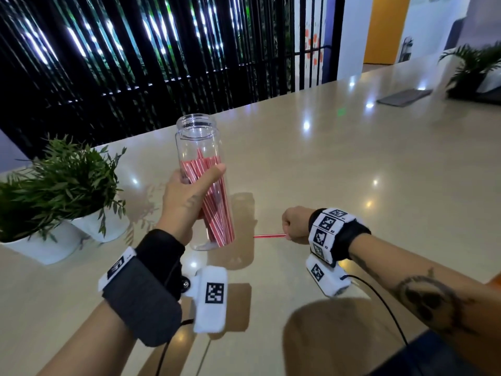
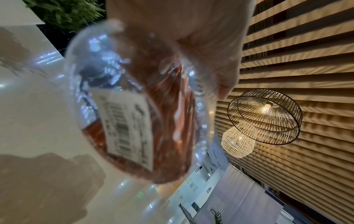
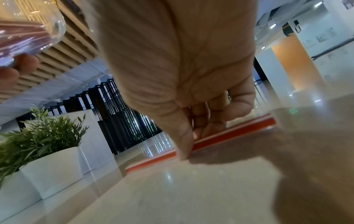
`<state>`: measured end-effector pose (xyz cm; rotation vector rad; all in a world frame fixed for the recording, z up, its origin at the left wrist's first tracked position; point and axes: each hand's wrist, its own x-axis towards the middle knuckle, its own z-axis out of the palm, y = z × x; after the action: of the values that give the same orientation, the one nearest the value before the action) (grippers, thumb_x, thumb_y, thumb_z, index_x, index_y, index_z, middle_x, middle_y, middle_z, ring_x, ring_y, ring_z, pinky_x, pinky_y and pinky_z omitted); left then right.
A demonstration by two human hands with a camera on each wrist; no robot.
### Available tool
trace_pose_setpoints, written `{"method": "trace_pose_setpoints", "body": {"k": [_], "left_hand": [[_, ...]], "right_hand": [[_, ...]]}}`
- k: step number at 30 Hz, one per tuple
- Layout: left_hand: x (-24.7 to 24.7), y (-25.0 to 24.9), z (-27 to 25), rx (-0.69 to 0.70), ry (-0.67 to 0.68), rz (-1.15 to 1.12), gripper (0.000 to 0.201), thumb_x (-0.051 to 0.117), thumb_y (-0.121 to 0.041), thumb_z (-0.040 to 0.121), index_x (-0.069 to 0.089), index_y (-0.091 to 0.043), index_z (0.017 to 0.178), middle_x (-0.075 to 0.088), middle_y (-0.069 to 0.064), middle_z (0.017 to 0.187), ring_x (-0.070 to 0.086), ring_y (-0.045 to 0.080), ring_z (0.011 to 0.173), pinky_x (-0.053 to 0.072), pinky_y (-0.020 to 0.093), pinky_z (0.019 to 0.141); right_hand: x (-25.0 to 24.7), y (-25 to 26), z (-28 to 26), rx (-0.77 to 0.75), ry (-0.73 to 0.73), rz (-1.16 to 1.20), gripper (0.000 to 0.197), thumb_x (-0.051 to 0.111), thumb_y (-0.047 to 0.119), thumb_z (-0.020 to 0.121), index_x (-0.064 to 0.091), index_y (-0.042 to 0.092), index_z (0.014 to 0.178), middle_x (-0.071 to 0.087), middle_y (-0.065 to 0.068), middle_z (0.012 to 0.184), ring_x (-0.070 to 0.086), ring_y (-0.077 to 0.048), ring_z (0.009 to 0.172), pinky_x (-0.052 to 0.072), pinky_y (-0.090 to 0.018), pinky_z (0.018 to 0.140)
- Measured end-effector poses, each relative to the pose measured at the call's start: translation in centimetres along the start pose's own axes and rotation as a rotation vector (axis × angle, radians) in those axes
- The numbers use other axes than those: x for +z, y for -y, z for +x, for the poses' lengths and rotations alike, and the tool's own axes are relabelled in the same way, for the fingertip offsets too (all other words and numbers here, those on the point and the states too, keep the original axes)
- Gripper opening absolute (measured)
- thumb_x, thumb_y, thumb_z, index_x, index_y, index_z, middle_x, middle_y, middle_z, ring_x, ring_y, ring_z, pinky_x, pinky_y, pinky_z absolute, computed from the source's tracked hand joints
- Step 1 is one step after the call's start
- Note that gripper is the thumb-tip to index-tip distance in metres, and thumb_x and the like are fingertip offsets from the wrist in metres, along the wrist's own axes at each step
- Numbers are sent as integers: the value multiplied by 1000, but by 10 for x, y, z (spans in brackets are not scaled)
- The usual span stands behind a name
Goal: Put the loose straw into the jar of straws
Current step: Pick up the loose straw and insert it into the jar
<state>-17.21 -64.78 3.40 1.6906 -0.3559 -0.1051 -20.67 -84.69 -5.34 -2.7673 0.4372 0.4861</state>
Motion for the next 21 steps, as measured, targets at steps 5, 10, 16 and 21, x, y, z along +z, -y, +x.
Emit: {"method": "trace_pose_setpoints", "body": {"k": [5,10,16,21], "left_hand": [[0,0,-1,-2,4,15,64,68,-50,67,52,-20,122,62,8,119,63,20,95,50,32,65],[-5,0,-7,0,5,10,57,68,-46,73,51,-20,121,62,6,118,62,20,97,48,30,65],[-23,5,-17,6,5,-15,53,70,-42,72,54,-19,118,65,8,113,63,25,101,49,34,76],[-48,9,-27,24,-12,-26,77,74,-54,51,56,-18,117,68,7,108,65,23,97,51,36,78]], "right_hand": [[0,-9,1,0,-87,205,16,54,0,81,52,10,93,64,-18,103,59,-29,88,42,-31,70],[-43,-1,-18,-74,-335,757,18,49,-3,84,54,13,80,51,-2,69,50,-15,60,39,-23,49],[-127,66,-55,-341,-472,1339,26,50,3,88,49,20,68,52,4,65,49,-5,57,37,-16,48],[-171,137,-82,-524,-513,1464,22,51,2,84,54,17,68,53,3,60,52,-6,51,43,-14,44]]}}
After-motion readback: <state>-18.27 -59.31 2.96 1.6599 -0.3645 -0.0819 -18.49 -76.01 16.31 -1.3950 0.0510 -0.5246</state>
